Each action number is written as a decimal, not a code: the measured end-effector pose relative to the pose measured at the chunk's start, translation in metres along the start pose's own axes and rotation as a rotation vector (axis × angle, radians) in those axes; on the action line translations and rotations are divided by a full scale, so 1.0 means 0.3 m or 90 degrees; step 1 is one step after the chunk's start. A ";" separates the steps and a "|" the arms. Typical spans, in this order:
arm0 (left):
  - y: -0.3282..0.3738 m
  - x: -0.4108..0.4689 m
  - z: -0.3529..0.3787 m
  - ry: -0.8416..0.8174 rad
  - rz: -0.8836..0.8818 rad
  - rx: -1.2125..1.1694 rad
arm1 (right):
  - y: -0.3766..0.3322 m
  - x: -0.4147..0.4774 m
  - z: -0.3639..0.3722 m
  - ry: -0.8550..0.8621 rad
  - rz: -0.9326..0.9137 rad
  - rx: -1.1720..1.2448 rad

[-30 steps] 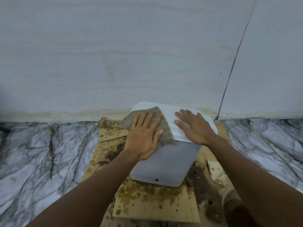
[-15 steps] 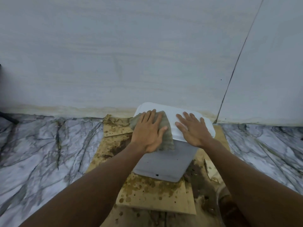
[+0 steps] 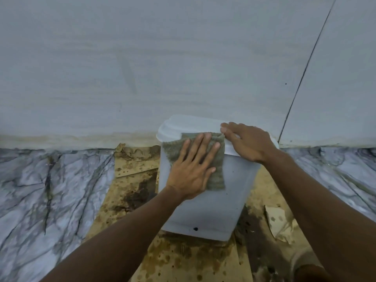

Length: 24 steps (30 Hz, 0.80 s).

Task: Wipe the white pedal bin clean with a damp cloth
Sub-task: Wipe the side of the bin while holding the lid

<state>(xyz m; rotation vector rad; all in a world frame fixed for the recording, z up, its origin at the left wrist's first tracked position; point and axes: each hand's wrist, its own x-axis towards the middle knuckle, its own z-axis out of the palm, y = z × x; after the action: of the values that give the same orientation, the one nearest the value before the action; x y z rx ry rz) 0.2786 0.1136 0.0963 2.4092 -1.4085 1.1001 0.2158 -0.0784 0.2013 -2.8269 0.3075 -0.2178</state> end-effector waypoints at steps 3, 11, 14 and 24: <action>0.004 0.005 0.067 0.031 0.004 -0.007 | 0.028 0.035 0.024 0.066 -0.004 0.048; -0.037 -0.019 0.159 0.045 -0.042 -0.014 | 0.107 0.082 0.033 0.112 -0.027 0.023; -0.057 -0.053 0.177 0.021 -0.072 0.000 | 0.125 0.095 0.032 0.091 -0.055 0.010; 0.015 -0.030 0.177 0.019 -0.256 -0.055 | 0.162 0.118 0.075 0.169 -0.069 0.088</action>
<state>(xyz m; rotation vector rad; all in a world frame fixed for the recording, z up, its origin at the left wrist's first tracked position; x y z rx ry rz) 0.3001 0.0931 0.0510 2.4516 -0.8840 0.9460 0.2449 -0.1261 0.1696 -2.6787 0.1866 -0.6165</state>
